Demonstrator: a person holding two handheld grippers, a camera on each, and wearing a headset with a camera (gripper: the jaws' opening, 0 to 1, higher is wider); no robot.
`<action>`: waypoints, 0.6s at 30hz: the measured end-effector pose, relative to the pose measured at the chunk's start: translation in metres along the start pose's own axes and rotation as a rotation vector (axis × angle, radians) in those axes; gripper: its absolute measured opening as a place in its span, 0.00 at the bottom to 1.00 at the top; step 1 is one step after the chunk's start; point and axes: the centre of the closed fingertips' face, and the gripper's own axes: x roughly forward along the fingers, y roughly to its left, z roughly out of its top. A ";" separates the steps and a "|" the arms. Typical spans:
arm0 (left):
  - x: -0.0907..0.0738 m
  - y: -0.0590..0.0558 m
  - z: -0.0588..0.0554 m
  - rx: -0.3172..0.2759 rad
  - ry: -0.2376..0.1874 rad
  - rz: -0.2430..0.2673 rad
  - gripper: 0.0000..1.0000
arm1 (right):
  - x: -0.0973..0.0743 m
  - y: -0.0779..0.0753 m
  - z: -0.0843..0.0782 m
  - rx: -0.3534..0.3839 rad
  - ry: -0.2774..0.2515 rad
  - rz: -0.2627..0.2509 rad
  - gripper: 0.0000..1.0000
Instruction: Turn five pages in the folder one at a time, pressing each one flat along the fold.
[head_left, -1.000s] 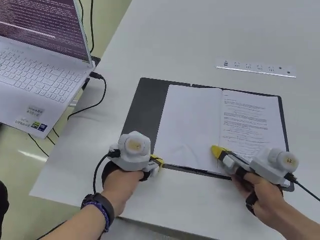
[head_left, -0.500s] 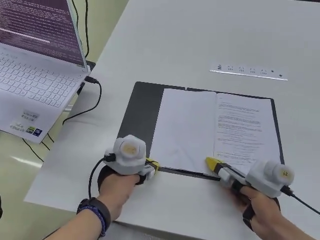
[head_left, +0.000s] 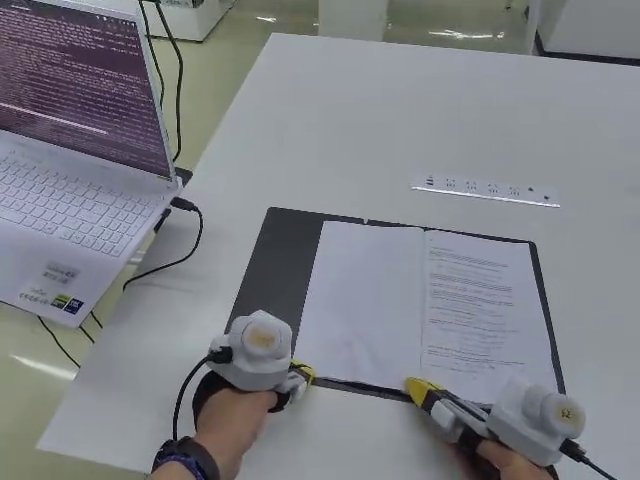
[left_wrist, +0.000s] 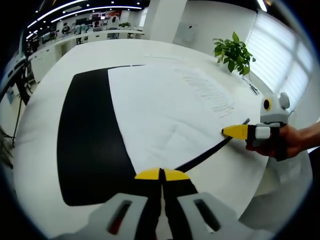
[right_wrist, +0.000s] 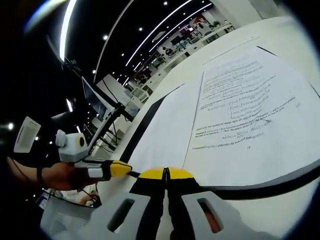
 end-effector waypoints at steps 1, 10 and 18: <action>0.001 0.000 0.000 -0.005 0.002 0.004 0.00 | 0.000 0.001 -0.002 0.000 0.007 -0.003 0.00; -0.001 -0.003 -0.004 -0.023 0.036 0.048 0.00 | -0.003 0.004 -0.001 0.055 -0.002 -0.033 0.00; -0.025 -0.004 0.008 -0.082 -0.028 0.083 0.10 | -0.018 0.005 0.004 -0.023 0.029 -0.062 0.07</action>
